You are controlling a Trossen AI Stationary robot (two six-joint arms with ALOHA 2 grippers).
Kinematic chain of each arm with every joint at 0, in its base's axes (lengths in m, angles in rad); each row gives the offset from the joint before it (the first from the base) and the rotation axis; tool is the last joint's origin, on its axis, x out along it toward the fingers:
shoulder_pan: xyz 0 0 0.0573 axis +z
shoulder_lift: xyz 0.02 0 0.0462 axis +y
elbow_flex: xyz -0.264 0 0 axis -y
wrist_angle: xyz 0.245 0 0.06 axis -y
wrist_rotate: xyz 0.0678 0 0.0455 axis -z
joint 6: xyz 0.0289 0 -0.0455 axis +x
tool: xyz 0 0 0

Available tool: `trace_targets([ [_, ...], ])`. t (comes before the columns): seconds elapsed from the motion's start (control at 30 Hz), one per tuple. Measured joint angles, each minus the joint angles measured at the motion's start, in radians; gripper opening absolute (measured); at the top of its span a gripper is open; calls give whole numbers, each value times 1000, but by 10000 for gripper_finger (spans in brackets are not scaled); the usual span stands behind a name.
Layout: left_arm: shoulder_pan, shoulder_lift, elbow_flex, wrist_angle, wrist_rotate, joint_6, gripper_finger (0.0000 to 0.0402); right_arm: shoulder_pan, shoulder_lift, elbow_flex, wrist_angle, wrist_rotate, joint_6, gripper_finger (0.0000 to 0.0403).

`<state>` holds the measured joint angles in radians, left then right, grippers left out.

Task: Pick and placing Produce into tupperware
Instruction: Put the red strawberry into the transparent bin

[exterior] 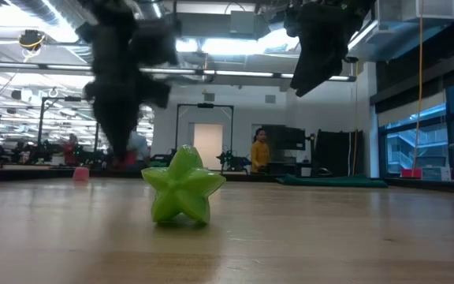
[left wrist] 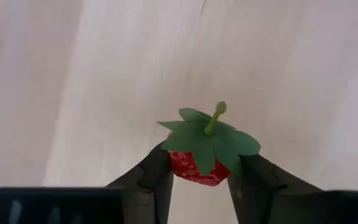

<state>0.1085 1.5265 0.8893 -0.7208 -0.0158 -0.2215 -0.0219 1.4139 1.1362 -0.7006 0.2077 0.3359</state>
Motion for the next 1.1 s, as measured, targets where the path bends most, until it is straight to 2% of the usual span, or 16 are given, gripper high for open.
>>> trace_targets([
  [0.17,3,0,129,23,2,52,122,-4,-14,0,-4,0,0,227],
  [0.37,3,6,230,140,4,95,132,-17,-100,0,-10,1,0,227],
  [0.53,4,27,243,302,40,102,118,-27,-219,0,-29,11,3,227],
  [0.77,5,107,242,550,98,99,130,-31,-375,2,-45,23,53,227],
  [1.03,8,270,258,803,155,61,119,-32,-417,2,-46,22,56,227],
  [1.1,10,314,286,812,172,43,122,-32,-409,2,-46,22,55,227],
])
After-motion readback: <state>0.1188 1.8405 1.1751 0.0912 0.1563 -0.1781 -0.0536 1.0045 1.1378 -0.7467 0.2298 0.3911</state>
